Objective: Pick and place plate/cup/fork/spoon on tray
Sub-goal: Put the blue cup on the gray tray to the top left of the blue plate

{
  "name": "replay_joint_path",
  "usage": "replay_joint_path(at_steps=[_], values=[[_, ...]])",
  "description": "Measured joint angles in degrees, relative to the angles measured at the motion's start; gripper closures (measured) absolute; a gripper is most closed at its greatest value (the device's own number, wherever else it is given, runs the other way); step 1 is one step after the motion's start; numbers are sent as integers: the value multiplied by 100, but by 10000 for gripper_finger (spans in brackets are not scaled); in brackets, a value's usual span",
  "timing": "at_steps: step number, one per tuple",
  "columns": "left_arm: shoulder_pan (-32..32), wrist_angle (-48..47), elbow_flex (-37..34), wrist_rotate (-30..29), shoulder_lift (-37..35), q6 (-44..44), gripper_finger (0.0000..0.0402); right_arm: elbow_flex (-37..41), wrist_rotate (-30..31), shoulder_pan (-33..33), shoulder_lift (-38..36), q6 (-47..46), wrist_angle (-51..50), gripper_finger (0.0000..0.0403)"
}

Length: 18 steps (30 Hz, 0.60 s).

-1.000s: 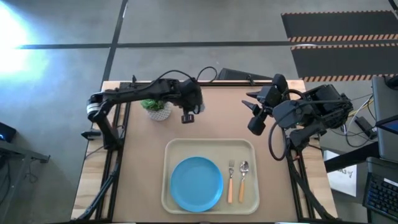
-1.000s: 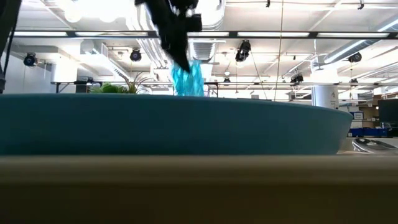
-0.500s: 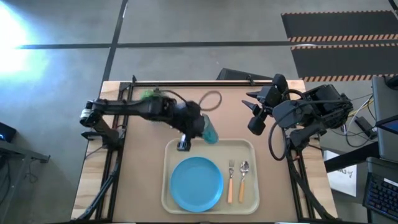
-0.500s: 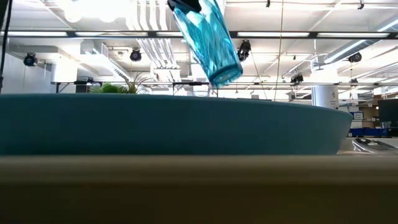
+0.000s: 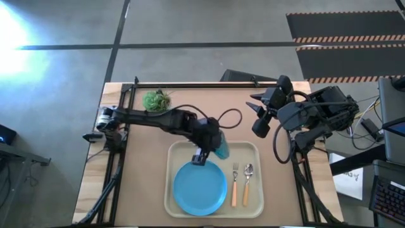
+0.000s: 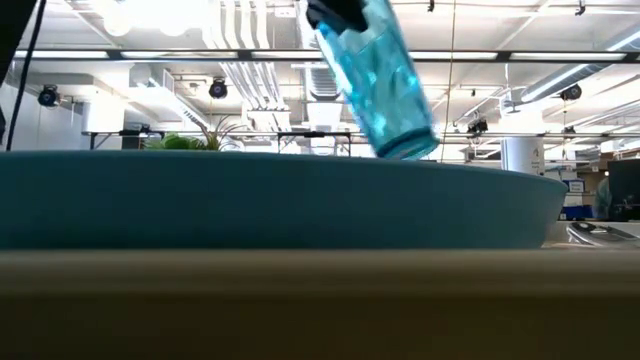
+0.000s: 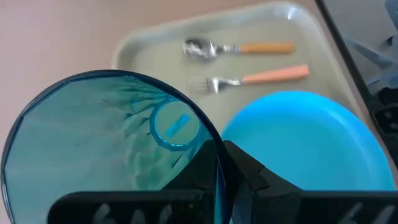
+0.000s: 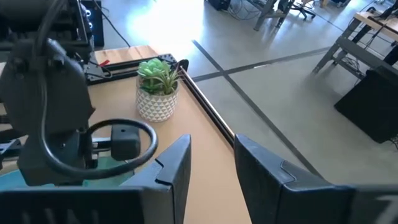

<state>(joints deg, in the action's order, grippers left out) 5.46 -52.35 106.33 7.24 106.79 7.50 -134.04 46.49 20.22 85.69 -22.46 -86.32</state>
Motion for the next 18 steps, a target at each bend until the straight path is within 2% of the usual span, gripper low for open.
replay_joint_path(at_steps=[5,11,18], values=[[-1,-118,668,7,570,233,401,7,-6,1,2,0,-1,304],[-1,-776,1337,14,1105,545,402,7,-13,0,2,4,-7,306],[-36,-864,1505,-11,1103,643,402,14,-21,-1,2,9,-42,309]])
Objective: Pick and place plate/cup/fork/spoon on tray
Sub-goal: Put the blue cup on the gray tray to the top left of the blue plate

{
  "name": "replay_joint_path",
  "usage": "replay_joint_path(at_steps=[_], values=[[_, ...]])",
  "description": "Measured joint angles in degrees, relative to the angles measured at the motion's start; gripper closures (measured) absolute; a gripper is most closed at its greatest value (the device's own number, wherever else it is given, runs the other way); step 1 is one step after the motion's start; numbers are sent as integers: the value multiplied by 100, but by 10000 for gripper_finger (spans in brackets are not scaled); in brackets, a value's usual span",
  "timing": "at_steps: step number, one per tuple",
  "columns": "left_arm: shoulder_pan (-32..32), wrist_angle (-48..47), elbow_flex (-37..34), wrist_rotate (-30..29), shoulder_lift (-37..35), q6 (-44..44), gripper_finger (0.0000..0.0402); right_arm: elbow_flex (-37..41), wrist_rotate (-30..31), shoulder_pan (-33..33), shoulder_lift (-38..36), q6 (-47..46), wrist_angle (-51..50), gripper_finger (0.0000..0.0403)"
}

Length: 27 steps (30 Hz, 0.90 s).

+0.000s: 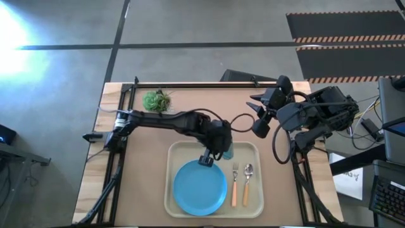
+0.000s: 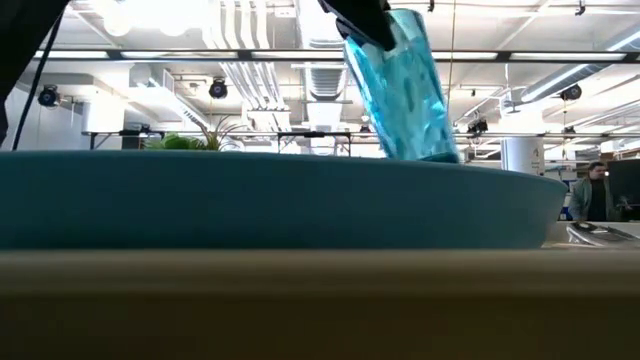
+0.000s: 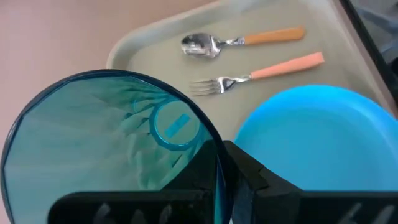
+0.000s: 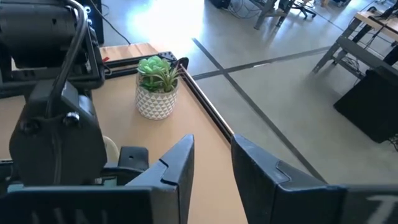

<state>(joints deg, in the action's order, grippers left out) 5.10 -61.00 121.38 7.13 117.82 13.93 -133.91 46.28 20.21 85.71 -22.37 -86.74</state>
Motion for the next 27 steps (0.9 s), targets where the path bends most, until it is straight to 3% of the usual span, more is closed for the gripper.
replay_joint_path(at_steps=[7,13,27], values=[[-10,-859,-4,-622,-276,-170,402,6,2,0,0,6,-8,307],[25,-1391,-170,-671,-513,-555,401,7,2,0,0,9,-13,310],[191,-1225,-1926,-668,-1450,-1659,401,7,4,2,0,9,-55,311]])
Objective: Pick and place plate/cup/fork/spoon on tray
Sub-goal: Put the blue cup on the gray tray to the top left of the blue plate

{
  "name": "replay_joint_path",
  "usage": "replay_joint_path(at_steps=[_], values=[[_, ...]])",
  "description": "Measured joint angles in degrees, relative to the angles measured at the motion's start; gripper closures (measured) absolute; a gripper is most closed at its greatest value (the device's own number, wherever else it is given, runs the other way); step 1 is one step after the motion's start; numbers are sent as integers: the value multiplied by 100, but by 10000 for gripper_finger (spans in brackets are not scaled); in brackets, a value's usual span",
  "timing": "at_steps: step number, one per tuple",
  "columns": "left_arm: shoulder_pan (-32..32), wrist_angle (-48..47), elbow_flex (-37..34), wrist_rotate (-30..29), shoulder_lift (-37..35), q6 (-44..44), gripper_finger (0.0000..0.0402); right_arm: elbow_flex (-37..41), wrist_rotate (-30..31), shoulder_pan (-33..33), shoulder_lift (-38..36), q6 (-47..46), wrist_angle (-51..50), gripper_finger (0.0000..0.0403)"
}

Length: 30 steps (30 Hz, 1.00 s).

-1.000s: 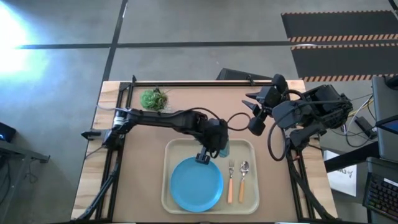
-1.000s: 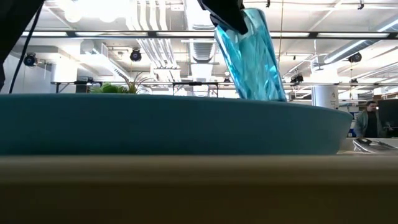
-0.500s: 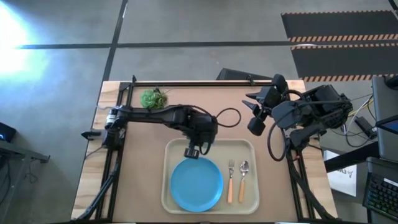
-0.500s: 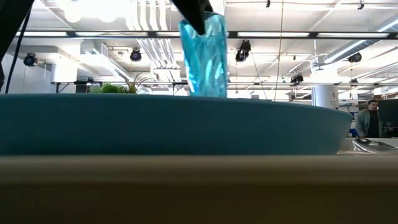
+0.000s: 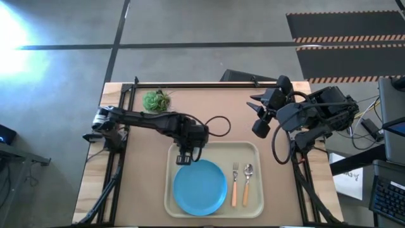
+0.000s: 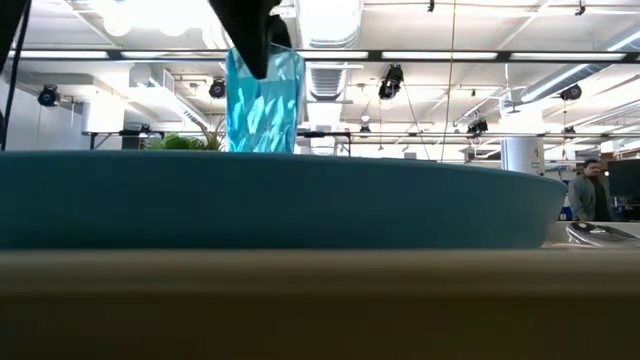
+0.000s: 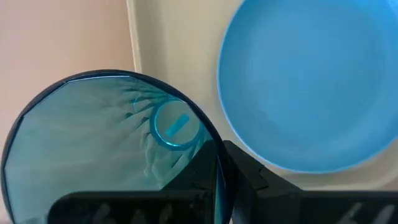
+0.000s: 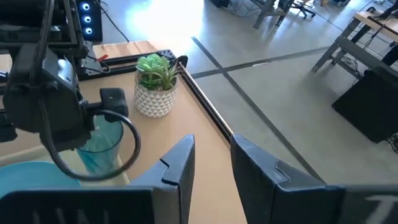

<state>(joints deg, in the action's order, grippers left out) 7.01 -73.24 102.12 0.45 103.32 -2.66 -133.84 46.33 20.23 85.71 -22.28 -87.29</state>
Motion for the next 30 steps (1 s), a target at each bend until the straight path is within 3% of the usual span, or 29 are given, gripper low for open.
replay_joint_path(at_steps=[13,30], values=[[174,979,-1413,63,-972,-1055,401,1,16,-1,0,-17,2,312],[324,1272,-1466,94,-970,-982,401,2,17,-2,0,-24,57,312]])
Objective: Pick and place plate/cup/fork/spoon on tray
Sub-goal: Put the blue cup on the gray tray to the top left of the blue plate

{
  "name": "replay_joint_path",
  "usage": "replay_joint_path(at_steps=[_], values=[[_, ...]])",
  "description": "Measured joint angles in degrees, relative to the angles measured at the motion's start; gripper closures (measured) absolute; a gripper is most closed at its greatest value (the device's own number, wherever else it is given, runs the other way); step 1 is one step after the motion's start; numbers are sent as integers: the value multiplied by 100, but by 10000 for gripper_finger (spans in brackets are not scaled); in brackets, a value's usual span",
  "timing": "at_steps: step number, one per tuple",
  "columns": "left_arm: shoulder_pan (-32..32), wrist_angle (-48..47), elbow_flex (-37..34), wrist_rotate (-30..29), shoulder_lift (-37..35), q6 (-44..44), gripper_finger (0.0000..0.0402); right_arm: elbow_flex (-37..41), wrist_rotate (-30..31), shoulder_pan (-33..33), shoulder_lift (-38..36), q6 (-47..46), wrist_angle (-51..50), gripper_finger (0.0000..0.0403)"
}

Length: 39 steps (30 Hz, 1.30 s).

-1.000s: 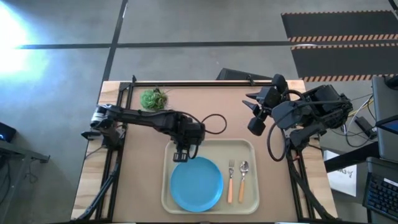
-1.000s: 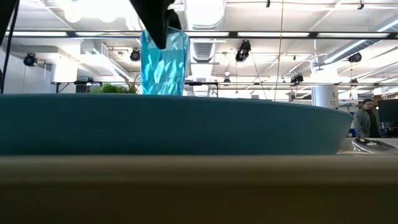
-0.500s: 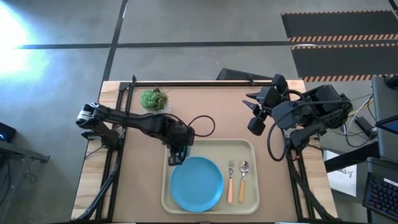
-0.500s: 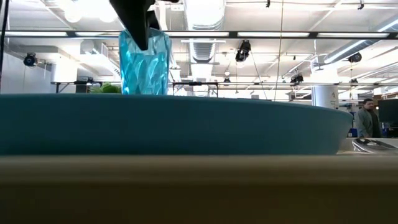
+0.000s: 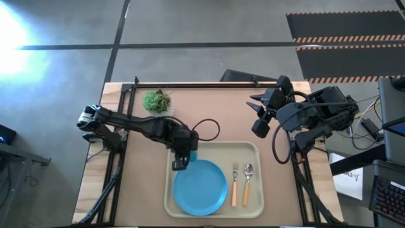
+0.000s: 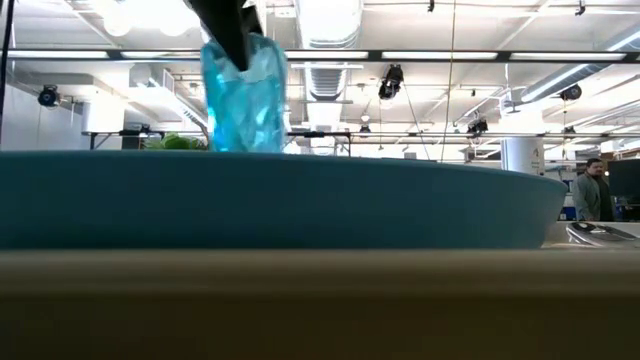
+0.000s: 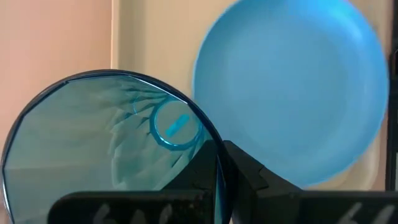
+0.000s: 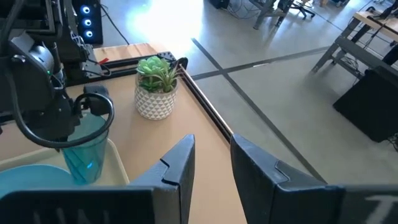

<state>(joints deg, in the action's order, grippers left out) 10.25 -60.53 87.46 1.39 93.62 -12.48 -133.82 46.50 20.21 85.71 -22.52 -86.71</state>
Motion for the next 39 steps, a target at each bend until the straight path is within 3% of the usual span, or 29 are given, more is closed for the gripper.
replay_joint_path(at_steps=[10,18,25,32,39], values=[[-233,665,543,12,343,748,401,0,-2,2,0,-57,11,312],[-335,-88,840,107,533,989,401,38,-2,2,0,-61,17,312],[-340,-798,794,-155,337,543,401,115,-2,1,0,-45,1,312],[-294,-803,490,256,319,377,401,233,-4,2,0,-44,2,312],[-263,-892,150,284,192,146,401,302,-5,1,0,-42,-1,312]])
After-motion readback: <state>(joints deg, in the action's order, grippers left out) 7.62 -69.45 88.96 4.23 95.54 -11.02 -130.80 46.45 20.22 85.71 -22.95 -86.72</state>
